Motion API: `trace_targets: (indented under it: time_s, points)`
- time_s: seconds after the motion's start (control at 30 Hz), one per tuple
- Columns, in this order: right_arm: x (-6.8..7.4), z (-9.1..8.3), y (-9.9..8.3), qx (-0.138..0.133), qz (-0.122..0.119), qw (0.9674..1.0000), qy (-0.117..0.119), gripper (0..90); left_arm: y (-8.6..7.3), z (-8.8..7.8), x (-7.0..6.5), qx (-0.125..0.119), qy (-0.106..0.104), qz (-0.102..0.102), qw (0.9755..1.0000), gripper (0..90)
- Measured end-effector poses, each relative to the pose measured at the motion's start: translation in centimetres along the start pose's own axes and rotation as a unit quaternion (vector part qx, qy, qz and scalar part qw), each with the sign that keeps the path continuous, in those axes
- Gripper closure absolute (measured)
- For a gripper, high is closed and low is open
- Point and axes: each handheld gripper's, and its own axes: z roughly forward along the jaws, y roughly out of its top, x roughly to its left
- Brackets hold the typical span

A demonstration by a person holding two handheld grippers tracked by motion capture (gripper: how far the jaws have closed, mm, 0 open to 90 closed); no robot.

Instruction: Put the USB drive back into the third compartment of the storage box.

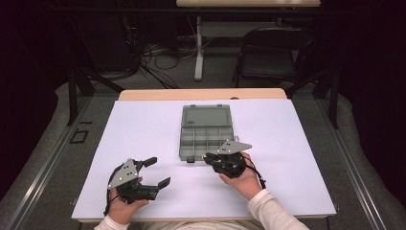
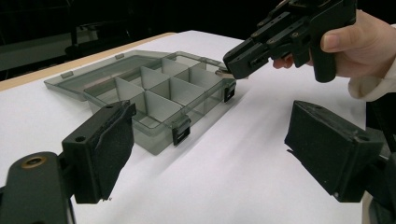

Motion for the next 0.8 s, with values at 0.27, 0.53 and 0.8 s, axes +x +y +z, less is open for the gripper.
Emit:
trace_targets:
  time_s: [0.27, 0.53, 0.8]
  points:
    - [-0.9, -0.5, 0.0, -0.004, 0.006, 0.9999, -0.014, 79.4, 0.0, 0.0, 0.0, -0.001, 0.000, 0.000, 1.0000, 14.9]
    - [-1.9, -1.1, 0.1, -0.008, 0.013, 0.9995, -0.029, 79.4, 0.0, 0.0, 0.0, -0.001, 0.000, -0.001, 1.0000, 14.9]
    - [-2.3, -1.1, 0.5, -0.009, 0.011, 0.9992, -0.038, 79.4, 0.0, 0.1, 0.0, 0.003, 0.001, -0.001, 1.0000, 15.0]
